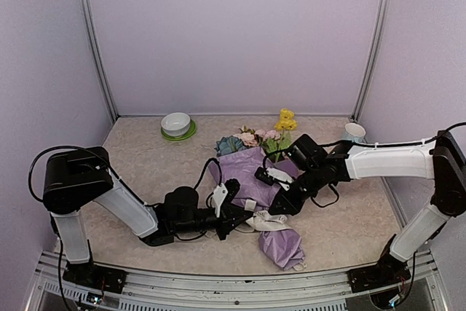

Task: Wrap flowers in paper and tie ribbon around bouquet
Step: Cross the half-tied ribbon over the folded bouquet.

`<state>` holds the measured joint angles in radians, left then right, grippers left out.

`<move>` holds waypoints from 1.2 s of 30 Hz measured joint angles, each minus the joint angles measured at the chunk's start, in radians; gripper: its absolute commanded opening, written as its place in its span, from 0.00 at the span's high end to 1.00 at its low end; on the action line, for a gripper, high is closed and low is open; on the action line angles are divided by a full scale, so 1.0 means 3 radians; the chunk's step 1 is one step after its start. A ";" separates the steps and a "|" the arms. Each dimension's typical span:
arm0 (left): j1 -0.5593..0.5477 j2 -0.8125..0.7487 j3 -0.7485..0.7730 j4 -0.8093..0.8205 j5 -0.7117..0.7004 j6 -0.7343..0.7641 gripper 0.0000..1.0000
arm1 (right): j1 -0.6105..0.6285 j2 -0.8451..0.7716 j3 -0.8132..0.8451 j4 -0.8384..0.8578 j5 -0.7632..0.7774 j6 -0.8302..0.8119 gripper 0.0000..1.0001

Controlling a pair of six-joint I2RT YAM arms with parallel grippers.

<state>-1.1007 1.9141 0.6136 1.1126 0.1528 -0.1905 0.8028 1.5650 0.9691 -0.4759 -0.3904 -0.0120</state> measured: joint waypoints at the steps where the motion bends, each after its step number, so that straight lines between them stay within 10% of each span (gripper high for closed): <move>1: -0.0001 0.0000 0.0000 -0.0015 -0.0003 0.0011 1.00 | -0.0001 0.0022 0.0009 -0.0018 -0.0092 -0.0025 0.91; 20: -0.0083 -0.0032 -0.0001 -0.0131 -0.0173 0.0128 1.00 | 0.0000 0.0371 0.0020 0.0263 -0.1628 -0.0003 0.88; 36: -0.0086 -0.0033 -0.0028 -0.0120 -0.0212 0.0134 1.00 | 0.0000 0.0332 0.0123 0.0160 -0.1347 0.0017 0.72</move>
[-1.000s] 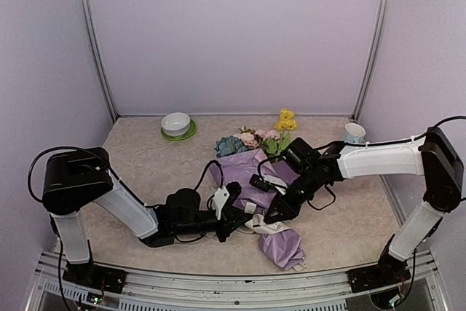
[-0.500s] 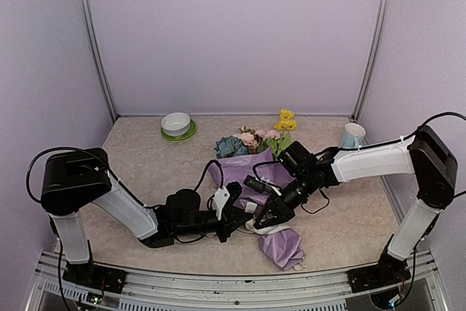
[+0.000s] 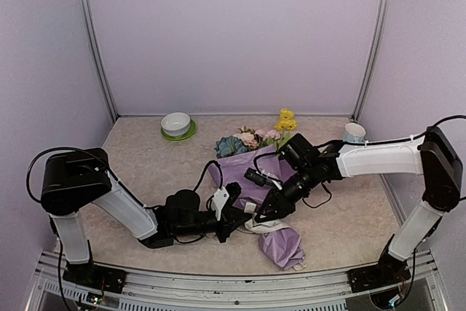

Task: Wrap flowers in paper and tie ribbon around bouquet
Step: Cross the half-tied ribbon over the folded bouquet, then tie the half-tied ribbon around the folded bouquet.

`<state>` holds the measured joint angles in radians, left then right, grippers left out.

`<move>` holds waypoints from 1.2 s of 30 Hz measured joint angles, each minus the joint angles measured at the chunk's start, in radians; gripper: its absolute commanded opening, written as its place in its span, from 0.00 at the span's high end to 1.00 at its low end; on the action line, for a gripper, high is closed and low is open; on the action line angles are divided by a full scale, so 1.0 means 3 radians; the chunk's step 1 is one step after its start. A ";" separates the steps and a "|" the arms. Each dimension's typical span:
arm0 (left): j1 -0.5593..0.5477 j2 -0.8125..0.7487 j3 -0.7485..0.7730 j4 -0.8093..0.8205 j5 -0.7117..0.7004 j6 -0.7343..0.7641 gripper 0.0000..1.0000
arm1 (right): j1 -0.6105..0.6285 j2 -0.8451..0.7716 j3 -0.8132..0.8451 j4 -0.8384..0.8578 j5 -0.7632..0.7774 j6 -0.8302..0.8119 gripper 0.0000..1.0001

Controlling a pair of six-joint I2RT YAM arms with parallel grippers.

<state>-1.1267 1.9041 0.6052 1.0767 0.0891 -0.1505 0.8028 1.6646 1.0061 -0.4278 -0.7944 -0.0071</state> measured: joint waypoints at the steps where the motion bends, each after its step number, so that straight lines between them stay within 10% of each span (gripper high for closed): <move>1: 0.0000 0.0000 0.0000 -0.0001 0.0000 0.0000 1.00 | 0.0000 -0.0067 0.0032 -0.0020 0.0011 0.0003 0.69; 13: 0.0000 0.0000 -0.0001 -0.0001 0.0000 0.0000 1.00 | -0.0047 -0.0388 0.0080 -0.0243 0.0436 0.0027 0.50; 21: 0.0000 0.0000 -0.0001 -0.0001 0.0000 0.0000 1.00 | -0.0098 -0.0385 0.0177 -0.0334 0.0790 0.0011 0.75; 36: 0.0000 -0.0042 -0.0001 -0.0005 -0.0001 0.0000 1.00 | -0.0041 -0.0046 0.0175 -0.0534 0.0730 -0.0337 0.75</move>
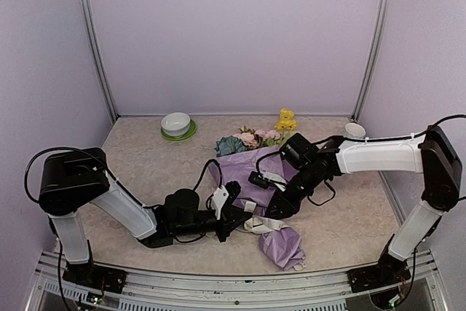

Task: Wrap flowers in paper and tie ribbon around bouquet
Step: Tie the half-tied ribbon around the folded bouquet.

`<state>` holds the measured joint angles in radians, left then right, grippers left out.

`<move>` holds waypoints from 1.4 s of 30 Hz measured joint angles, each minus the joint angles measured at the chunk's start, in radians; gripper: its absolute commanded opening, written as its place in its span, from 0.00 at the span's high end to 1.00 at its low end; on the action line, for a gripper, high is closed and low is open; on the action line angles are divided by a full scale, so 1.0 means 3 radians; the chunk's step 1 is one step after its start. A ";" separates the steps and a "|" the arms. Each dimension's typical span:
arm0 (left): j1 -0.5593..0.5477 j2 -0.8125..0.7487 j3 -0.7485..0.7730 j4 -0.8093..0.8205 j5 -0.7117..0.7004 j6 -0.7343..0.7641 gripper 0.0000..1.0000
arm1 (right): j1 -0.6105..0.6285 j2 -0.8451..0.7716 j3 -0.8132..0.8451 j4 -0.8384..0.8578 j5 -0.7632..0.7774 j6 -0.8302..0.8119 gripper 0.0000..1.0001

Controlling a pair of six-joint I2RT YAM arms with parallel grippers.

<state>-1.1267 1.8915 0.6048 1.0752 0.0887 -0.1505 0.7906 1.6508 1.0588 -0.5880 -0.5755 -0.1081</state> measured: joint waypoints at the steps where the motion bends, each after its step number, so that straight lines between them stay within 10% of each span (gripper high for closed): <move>1: 0.0000 0.0000 0.0000 0.0000 0.0000 0.0000 1.00 | 0.0005 0.0023 -0.0019 0.0028 -0.0120 -0.0028 0.74; 20: 0.0071 0.0000 -0.0027 0.0120 0.0025 0.0019 1.00 | 0.0193 0.0336 0.0013 0.0186 -0.0567 -0.0290 0.59; 31: 0.0093 0.0000 -0.0050 0.0155 0.0066 0.0014 1.00 | 0.0261 0.0319 0.0018 0.0165 -0.0121 -0.0294 0.99; 42: 0.0092 -0.0003 -0.0094 0.0156 0.0064 0.0005 1.00 | 0.0259 -0.0065 0.0071 0.0165 0.0350 -0.0043 1.00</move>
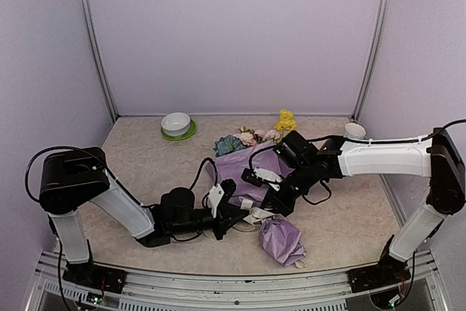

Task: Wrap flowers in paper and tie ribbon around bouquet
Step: Tie the half-tied ribbon around the folded bouquet.

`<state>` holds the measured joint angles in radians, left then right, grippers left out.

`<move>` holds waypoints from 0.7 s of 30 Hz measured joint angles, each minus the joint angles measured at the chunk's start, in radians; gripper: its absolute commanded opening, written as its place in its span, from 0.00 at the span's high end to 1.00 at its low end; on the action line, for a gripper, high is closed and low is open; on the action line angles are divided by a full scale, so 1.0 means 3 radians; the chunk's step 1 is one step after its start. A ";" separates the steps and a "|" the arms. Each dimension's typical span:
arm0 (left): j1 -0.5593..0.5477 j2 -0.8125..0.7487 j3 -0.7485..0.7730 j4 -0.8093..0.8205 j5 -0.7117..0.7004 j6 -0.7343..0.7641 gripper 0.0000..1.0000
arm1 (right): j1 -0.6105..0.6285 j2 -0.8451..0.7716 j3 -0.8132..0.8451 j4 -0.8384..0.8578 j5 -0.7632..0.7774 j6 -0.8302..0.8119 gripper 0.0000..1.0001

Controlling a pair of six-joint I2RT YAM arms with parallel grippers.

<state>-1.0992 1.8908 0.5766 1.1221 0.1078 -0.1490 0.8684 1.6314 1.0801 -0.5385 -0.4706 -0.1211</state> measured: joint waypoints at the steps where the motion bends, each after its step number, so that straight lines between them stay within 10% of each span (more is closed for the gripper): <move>1: -0.0001 -0.0004 -0.0001 0.0000 0.0000 0.0000 1.00 | -0.0005 -0.0045 0.0000 0.0008 0.0051 0.0046 1.00; 21: -0.0085 -0.0050 0.0015 -0.0025 -0.0037 -0.0001 1.00 | -0.0270 -0.0458 -0.0320 0.0538 0.0301 0.0910 0.96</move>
<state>-1.1248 1.8759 0.5812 1.1145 0.0967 -0.1493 0.7876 1.4940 0.9840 -0.3771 -0.3801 0.1520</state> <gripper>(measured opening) 0.006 0.035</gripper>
